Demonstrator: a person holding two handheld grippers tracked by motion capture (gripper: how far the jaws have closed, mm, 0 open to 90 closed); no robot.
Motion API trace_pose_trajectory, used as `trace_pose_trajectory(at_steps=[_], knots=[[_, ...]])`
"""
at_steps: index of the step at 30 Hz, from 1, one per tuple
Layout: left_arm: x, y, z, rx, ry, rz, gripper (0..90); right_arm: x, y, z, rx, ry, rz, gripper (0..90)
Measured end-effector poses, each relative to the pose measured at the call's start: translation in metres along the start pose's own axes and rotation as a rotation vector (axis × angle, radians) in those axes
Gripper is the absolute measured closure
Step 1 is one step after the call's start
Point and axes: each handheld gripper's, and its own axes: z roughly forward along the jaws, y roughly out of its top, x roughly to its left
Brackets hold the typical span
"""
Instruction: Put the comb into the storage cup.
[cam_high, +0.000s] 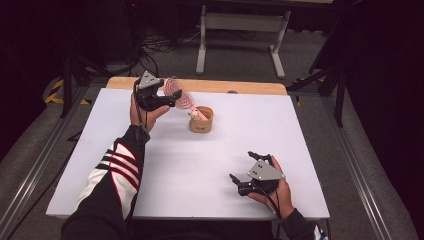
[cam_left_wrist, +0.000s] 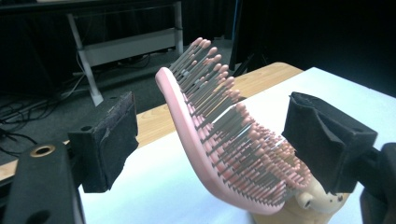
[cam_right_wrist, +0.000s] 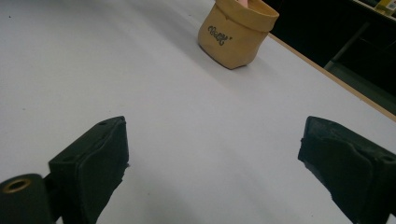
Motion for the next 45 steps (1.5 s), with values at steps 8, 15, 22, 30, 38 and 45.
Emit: trace_pose_trajectory(at_steps=[8, 15, 22, 30, 38, 45], knots=[[-0.002, 0.003, -0.015, -0.015, -0.002, 0.034, 14.6, 0.001, 0.002, -0.001, -0.007, -0.009, -0.001, 8.7], [-0.007, 0.001, -0.029, -0.021, -0.009, 0.064, 12.7, 0.0, 0.002, 0.0, -0.007, -0.013, 0.005, 8.7], [-0.016, -0.002, -0.035, -0.02, -0.021, 0.11, 11.1, -0.001, 0.001, 0.0, -0.006, -0.015, 0.005, 8.7], [-0.025, -0.009, -0.043, -0.025, -0.046, 0.144, 9.6, 0.0, 0.001, 0.0, -0.002, -0.014, 0.003, 8.7], [-0.031, -0.017, -0.055, -0.054, -0.076, 0.127, 8.3, 0.0, 0.001, 0.0, -0.001, -0.014, 0.001, 8.7], [-0.036, -0.024, -0.065, -0.065, -0.086, 0.138, 8.3, 0.0, 0.001, 0.0, -0.002, -0.013, 0.002, 8.8]])
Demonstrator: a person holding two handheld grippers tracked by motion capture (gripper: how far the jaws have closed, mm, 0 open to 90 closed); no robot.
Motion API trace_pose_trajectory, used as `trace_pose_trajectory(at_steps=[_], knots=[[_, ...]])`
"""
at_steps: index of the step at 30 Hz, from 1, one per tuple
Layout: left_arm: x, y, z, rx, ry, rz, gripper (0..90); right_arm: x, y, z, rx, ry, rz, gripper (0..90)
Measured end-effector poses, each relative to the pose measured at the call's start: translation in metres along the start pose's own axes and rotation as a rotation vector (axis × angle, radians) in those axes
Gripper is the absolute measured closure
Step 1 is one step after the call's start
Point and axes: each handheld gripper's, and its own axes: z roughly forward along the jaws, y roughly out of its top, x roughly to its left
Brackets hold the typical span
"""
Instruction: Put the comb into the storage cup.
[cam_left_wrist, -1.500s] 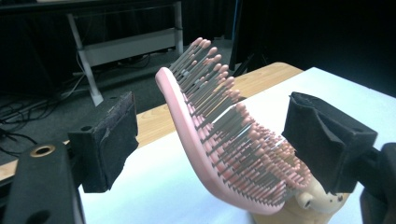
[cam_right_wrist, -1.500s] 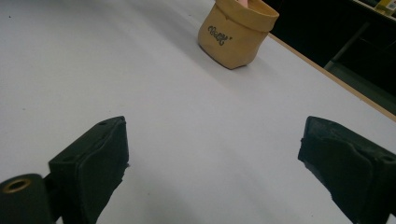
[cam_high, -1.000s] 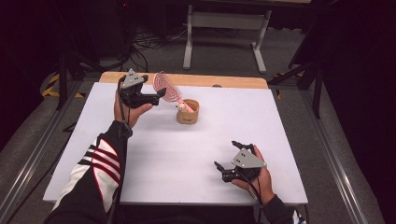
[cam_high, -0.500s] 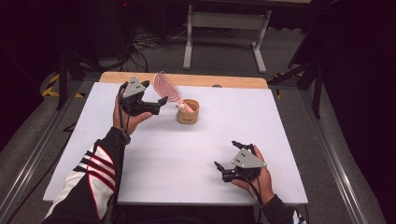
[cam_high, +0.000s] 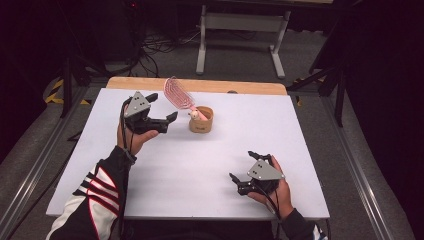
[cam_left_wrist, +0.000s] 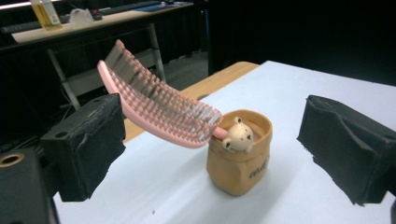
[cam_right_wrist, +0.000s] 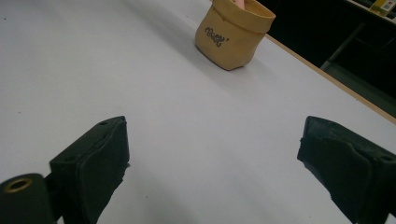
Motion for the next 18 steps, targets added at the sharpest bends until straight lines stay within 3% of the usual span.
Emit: trace_pose_trajectory(at_steps=[11, 18], knots=[[-0.012, -0.008, -0.011, -0.008, -0.012, 0.027, 8.2, -0.001, 0.0, 0.0, 0.001, -0.011, 0.002, 8.9], [-0.022, -0.008, -0.018, -0.024, -0.04, 0.052, 8.3, -0.003, 0.002, -0.005, -0.025, -0.047, 0.015, 9.8]])
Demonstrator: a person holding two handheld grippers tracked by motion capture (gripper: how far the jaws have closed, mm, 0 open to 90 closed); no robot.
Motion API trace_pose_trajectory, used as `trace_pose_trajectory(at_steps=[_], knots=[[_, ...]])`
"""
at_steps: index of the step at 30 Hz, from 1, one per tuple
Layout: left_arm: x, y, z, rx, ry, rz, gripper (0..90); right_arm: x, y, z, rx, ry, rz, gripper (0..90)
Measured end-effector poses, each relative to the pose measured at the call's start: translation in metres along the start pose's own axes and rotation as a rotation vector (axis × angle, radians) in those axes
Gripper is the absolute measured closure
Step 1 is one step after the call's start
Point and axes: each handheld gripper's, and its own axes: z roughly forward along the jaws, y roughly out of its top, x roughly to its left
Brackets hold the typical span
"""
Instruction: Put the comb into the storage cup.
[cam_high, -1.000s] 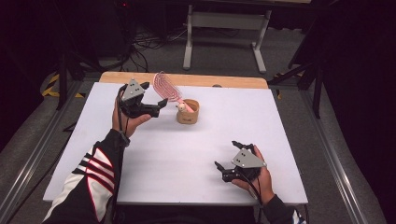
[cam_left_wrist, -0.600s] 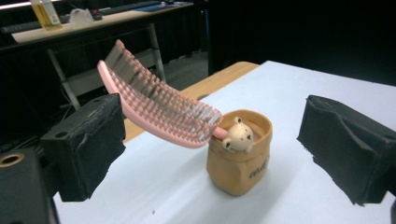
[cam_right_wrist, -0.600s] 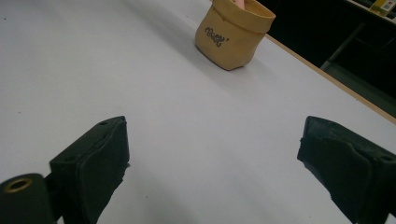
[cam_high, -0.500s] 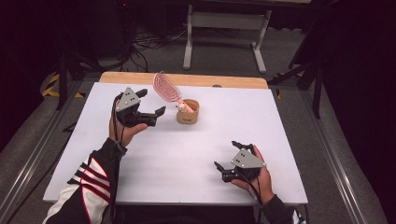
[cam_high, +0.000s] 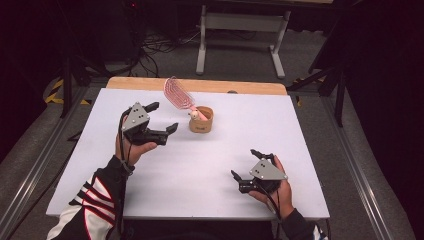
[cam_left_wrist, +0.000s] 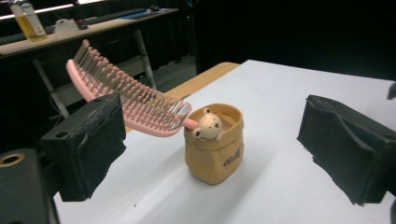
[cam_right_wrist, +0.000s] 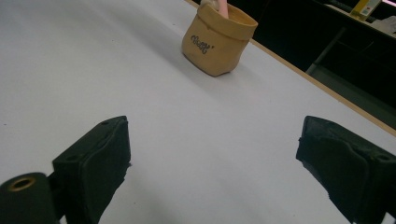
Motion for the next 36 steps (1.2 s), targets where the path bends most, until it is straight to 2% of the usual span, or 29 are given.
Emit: trace_pose_trajectory(at_steps=[6, 8, 13, 15, 21, 36], knots=[[-0.005, 0.0, -0.007, 0.004, 0.0, 0.014, 8.2, 0.0, 0.001, -0.001, -0.004, -0.003, -0.001, 9.8], [-0.005, -0.001, -0.01, -0.011, -0.013, 0.005, 8.3, -0.001, 0.0, 0.0, -0.003, -0.004, 0.001, 9.8], [-0.008, -0.006, -0.014, -0.004, 0.003, 0.022, 8.1, -0.001, 0.001, -0.001, -0.007, -0.003, 0.001, 9.7], [-0.009, -0.008, -0.014, 0.002, -0.006, 0.01, 8.1, -0.001, 0.001, -0.002, -0.014, -0.001, 0.002, 9.7], [-0.016, -0.012, -0.012, 0.022, -0.013, 0.04, 8.6, -0.001, 0.001, -0.004, -0.014, -0.003, -0.003, 9.5], [-0.025, -0.01, -0.021, 0.013, -0.036, 0.077, 8.5, -0.002, 0.001, -0.003, -0.008, -0.004, 0.0, 9.5]])
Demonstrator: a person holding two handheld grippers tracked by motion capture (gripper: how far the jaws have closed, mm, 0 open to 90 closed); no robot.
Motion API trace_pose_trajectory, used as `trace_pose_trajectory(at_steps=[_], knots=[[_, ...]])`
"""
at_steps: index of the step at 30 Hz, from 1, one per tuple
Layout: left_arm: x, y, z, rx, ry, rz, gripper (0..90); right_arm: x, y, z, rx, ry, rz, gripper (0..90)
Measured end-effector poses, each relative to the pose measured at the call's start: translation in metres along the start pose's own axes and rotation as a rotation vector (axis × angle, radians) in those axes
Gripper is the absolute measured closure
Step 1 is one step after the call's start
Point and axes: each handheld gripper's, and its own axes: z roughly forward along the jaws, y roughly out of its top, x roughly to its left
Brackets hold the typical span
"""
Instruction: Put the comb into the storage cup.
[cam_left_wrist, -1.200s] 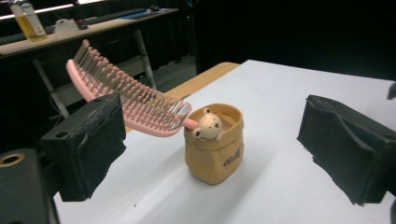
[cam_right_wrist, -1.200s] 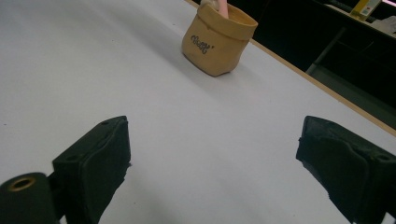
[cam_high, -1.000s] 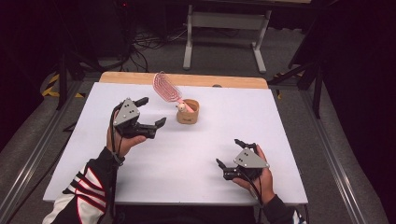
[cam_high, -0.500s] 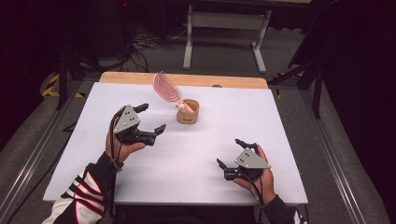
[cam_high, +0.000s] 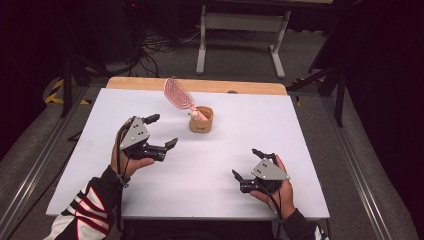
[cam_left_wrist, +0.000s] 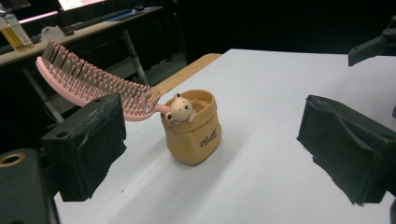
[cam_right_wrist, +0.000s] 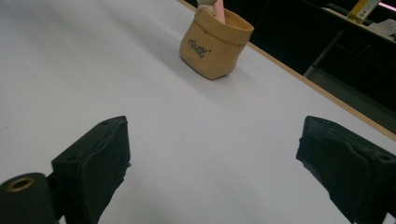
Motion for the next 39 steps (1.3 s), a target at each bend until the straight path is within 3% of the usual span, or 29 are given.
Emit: trace_pose_trajectory(at_steps=[21, 30, 33, 39], knots=[[-0.013, -0.002, -0.02, -0.014, 0.036, 0.048, 7.8, 0.002, 0.002, -0.001, -0.002, -0.001, -0.009, 9.2], [-0.017, -0.007, -0.025, 0.007, 0.0, 0.057, 7.3, 0.003, 0.004, -0.003, -0.012, 0.0, -0.01, 9.2], [-0.019, -0.009, -0.026, 0.025, 0.003, 0.084, 7.0, 0.003, 0.004, -0.002, -0.011, 0.004, -0.01, 9.2], [-0.022, -0.013, -0.028, 0.034, 0.0, 0.083, 6.9, 0.004, 0.004, -0.002, -0.011, 0.004, -0.011, 9.2]])
